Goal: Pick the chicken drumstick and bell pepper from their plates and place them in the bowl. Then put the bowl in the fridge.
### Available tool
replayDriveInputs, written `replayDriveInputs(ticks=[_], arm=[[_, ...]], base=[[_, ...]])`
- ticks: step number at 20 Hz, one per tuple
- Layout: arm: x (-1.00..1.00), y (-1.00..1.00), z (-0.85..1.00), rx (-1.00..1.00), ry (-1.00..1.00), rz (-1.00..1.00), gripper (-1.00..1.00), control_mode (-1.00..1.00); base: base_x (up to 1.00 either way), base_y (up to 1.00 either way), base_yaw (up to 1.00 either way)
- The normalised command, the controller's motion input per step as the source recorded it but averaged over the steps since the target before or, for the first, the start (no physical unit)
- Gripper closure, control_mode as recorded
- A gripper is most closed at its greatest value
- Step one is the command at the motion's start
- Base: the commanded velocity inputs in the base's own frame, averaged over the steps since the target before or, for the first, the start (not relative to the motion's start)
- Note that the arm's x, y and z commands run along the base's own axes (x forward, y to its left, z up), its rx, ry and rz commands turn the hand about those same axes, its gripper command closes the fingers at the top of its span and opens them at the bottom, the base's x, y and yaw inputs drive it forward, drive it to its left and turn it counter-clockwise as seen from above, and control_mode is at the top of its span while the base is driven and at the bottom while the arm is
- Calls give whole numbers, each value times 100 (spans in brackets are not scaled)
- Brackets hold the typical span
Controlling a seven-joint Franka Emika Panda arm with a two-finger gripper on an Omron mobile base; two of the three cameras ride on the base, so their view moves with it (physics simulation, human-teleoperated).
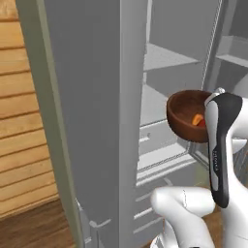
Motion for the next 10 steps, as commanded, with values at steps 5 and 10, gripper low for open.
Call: replayDriveInputs(ticks=[5,10], arm=[[0,0,0,0,0,0,100,100],[0,0,0,0,0,0,100,100]], base=[[19,-57,61],[42,-31,29]])
